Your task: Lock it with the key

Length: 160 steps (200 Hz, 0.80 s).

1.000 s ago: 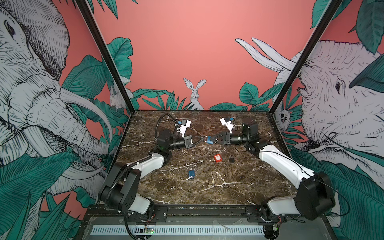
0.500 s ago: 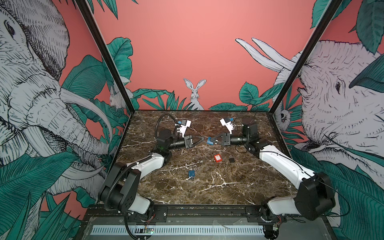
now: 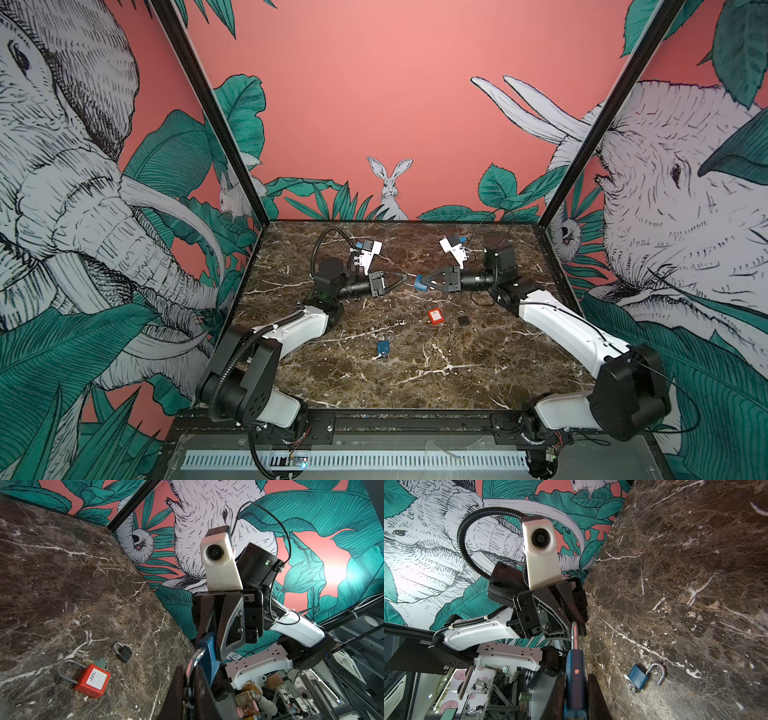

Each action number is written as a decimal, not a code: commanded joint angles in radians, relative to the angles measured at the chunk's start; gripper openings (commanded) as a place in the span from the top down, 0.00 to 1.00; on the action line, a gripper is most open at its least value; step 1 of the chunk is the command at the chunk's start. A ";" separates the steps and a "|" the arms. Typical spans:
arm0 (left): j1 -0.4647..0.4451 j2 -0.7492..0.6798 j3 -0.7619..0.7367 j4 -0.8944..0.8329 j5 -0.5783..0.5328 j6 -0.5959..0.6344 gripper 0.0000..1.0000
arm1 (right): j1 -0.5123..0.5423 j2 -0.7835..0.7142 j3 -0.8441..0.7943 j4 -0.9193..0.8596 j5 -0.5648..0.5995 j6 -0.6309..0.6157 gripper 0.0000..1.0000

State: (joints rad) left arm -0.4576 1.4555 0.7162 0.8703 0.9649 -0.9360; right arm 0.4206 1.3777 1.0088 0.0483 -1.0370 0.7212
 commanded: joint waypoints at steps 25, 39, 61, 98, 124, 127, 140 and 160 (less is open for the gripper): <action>-0.015 -0.038 -0.004 0.035 0.020 0.009 1.00 | -0.003 -0.012 -0.003 0.092 -0.004 0.017 1.00; -0.017 -0.034 -0.008 0.062 0.020 -0.013 1.00 | -0.003 -0.016 -0.003 0.078 0.013 -0.005 1.00; -0.027 -0.021 -0.013 0.138 0.039 -0.068 1.00 | -0.002 -0.019 -0.005 0.094 0.032 -0.021 1.00; -0.065 -0.007 -0.009 0.216 0.050 -0.126 1.00 | -0.001 -0.010 -0.009 0.140 0.047 -0.022 1.00; -0.106 -0.007 0.004 0.179 0.049 -0.093 1.00 | 0.002 -0.002 -0.009 0.186 0.054 -0.007 1.00; -0.110 -0.007 0.006 0.174 0.048 -0.090 1.00 | 0.002 0.000 -0.010 0.192 0.054 -0.005 1.00; -0.125 -0.003 0.011 0.169 0.047 -0.084 1.00 | 0.003 0.005 -0.006 0.214 0.057 0.000 1.00; -0.136 0.000 0.012 0.164 0.044 -0.076 1.00 | 0.005 0.017 0.006 0.240 0.060 0.011 1.00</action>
State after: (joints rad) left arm -0.5018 1.4605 0.7044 0.9787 0.8894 -1.0382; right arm 0.4000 1.3766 1.0069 0.1413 -1.0351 0.7128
